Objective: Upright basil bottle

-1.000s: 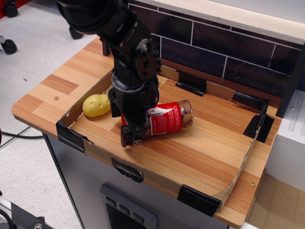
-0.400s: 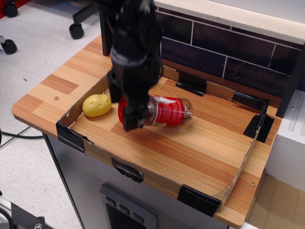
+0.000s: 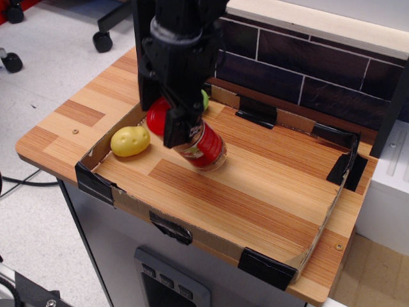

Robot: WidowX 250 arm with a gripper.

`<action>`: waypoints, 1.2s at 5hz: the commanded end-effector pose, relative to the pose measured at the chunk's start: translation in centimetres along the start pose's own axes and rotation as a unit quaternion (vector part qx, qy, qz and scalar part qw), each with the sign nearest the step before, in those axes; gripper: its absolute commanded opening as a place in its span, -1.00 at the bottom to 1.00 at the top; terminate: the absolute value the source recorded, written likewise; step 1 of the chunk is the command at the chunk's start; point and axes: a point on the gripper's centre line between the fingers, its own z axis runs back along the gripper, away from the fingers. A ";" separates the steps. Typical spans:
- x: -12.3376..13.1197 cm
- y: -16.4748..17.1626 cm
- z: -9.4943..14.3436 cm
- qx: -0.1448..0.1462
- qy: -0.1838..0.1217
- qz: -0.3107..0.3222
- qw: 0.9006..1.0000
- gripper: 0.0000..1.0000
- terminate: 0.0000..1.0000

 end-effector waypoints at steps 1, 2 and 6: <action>2.5 1.2 2.9 -0.006 0.053 0.032 0.998 -1.00 -1.00; 2.5 0.8 2.5 -0.012 0.097 0.047 0.994 -1.00 -1.00; 3.6 -0.6 1.0 -0.042 0.138 0.067 0.987 1.00 -1.00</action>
